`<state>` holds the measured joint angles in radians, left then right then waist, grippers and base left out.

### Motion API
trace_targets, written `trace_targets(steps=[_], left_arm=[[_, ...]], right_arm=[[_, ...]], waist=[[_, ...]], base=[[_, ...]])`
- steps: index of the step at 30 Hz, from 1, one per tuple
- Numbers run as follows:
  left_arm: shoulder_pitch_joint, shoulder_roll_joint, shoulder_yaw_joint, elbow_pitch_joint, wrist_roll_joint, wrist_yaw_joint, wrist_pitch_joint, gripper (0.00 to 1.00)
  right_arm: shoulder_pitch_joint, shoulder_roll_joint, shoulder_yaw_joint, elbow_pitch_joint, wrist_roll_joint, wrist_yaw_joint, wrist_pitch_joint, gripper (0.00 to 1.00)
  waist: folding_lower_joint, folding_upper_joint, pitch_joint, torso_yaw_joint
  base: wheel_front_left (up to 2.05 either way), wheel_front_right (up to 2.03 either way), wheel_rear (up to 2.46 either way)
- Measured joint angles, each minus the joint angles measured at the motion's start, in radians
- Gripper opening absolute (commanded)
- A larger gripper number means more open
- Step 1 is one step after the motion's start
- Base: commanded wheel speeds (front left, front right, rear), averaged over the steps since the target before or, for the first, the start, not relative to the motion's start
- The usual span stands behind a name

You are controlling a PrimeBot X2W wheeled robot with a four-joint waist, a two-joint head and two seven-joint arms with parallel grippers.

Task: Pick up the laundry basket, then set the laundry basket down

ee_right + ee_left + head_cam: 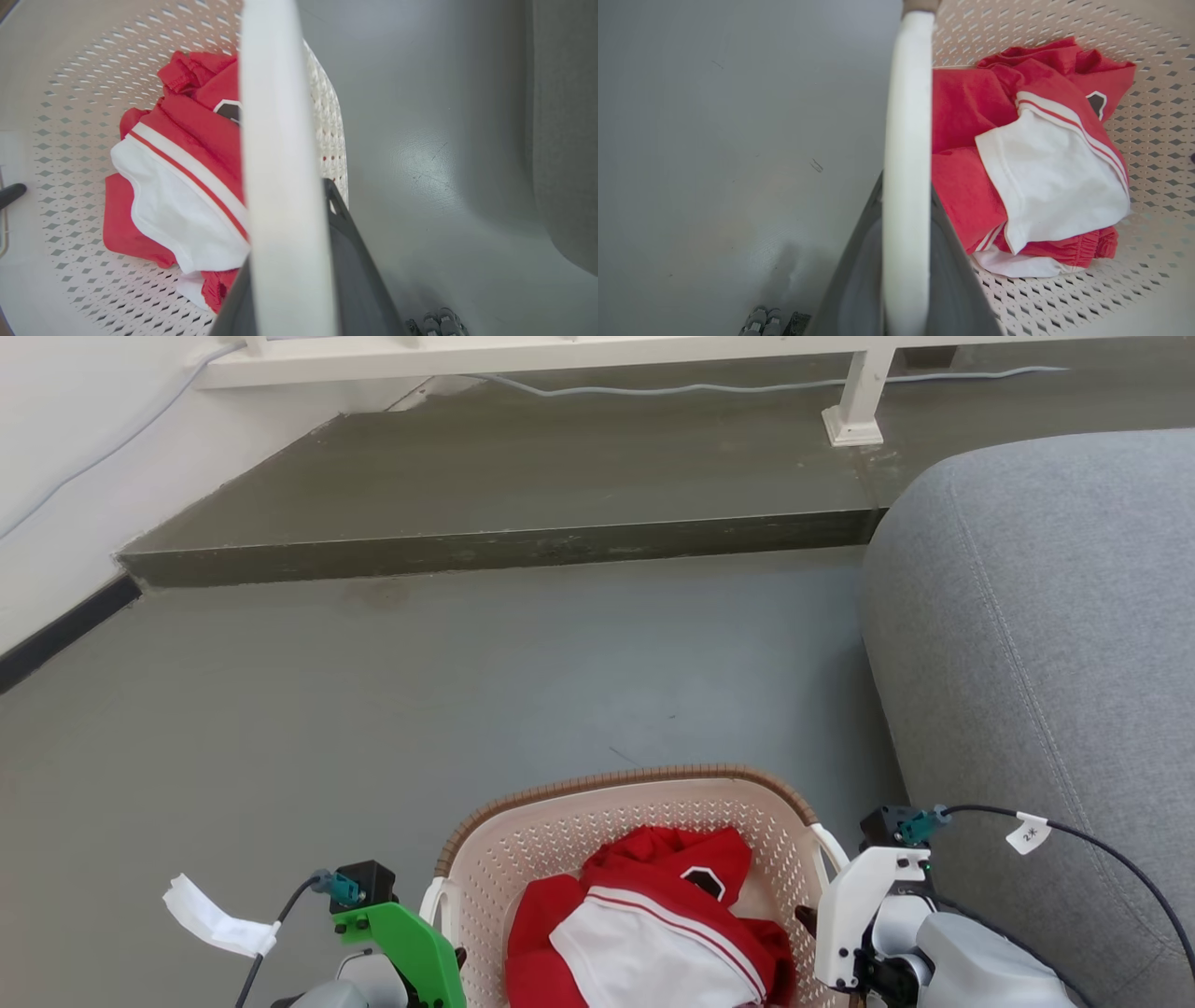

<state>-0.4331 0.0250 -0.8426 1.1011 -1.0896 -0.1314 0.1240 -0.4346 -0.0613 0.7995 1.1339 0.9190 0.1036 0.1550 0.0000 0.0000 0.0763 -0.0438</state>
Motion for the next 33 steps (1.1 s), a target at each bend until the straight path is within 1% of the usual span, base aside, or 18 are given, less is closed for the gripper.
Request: trace_targets(steps=[8,13,33], left_arm=[[-0.014,0.004,-0.002,-0.001,-0.006,0.0,-0.002,0.0],[-0.057,0.013,-0.002,-0.011,-0.006,0.0,-0.015,0.0],[-0.2,0.047,0.003,-0.04,0.002,0.0,-0.12,0.0]], right_arm=[[-0.017,0.0,0.011,0.0,0.007,0.0,-0.005,0.0],[-0.064,0.0,0.011,-0.001,0.007,0.0,-0.02,0.0],[-0.223,0.003,0.003,0.006,-0.005,0.0,-0.13,0.0]], waist=[[0.0,0.0,0.02,0.001],[0.0,0.0,0.055,0.002],[0.0001,0.0,0.274,0.003]], base=[[0.0,0.0,0.0],[0.0,0.0,0.0],[0.0,0.0,0.0]])
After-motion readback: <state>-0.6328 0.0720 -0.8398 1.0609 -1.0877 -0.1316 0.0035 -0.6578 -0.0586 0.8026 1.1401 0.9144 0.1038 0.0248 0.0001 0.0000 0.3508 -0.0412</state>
